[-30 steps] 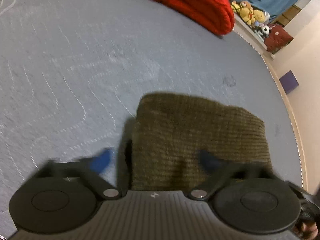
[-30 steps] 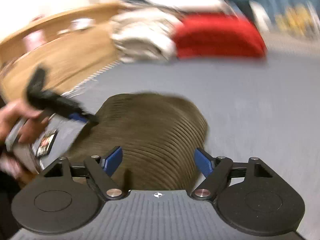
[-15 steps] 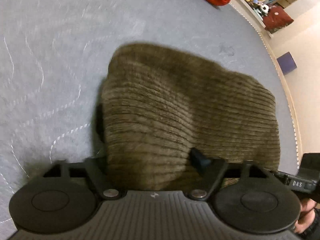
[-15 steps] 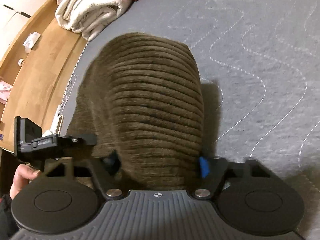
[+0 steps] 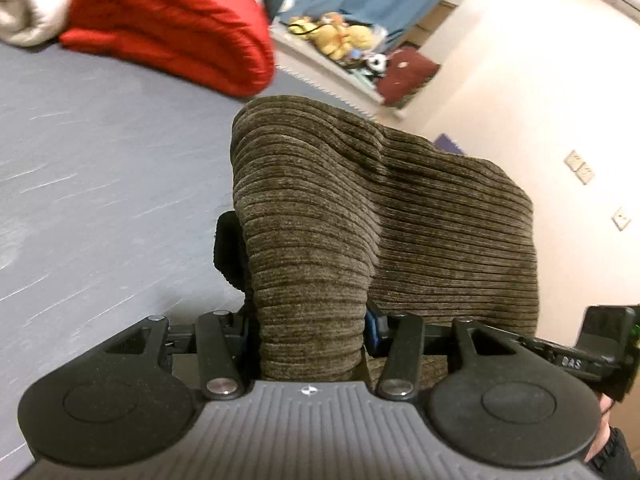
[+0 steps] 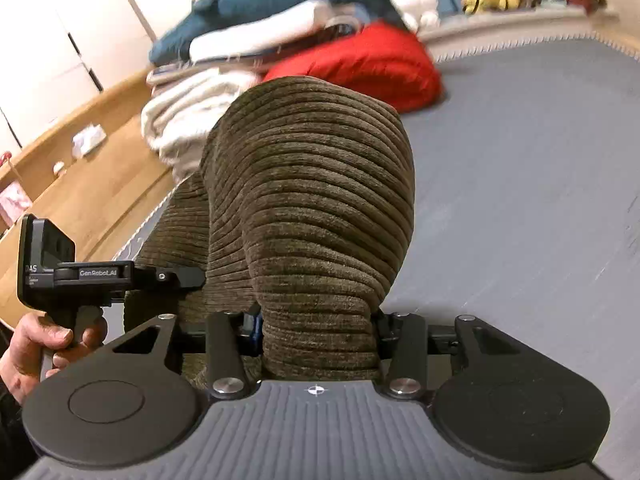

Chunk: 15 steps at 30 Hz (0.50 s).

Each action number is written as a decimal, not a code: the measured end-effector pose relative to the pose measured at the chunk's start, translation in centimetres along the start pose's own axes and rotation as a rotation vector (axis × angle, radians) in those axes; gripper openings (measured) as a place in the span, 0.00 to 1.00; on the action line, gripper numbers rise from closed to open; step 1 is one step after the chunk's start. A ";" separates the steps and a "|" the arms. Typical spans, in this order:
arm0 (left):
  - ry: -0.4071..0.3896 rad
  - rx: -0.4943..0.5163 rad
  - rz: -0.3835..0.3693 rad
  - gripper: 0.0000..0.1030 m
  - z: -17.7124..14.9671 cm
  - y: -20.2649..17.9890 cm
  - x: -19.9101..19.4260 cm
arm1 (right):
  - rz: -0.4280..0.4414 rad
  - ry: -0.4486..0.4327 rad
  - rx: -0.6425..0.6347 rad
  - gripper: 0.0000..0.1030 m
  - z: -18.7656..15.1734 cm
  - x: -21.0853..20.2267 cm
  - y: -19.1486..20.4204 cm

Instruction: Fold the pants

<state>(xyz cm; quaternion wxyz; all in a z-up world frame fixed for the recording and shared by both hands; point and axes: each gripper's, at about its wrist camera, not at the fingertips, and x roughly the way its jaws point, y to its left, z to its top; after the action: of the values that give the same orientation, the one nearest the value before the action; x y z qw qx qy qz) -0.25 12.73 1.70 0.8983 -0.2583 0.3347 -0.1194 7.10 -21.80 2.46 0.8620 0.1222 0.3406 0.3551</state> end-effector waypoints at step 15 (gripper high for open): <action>0.031 0.339 0.265 0.63 -4.4 -5.4 4.8 | -0.267 0.038 -0.078 0.63 0.8 3.3 -8.5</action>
<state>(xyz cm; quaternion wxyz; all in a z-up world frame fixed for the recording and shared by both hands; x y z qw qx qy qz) 0.25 4.68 -0.78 0.9316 -0.0552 0.3546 -0.0586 13.81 -25.58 -2.39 0.8990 0.0352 0.3560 0.2525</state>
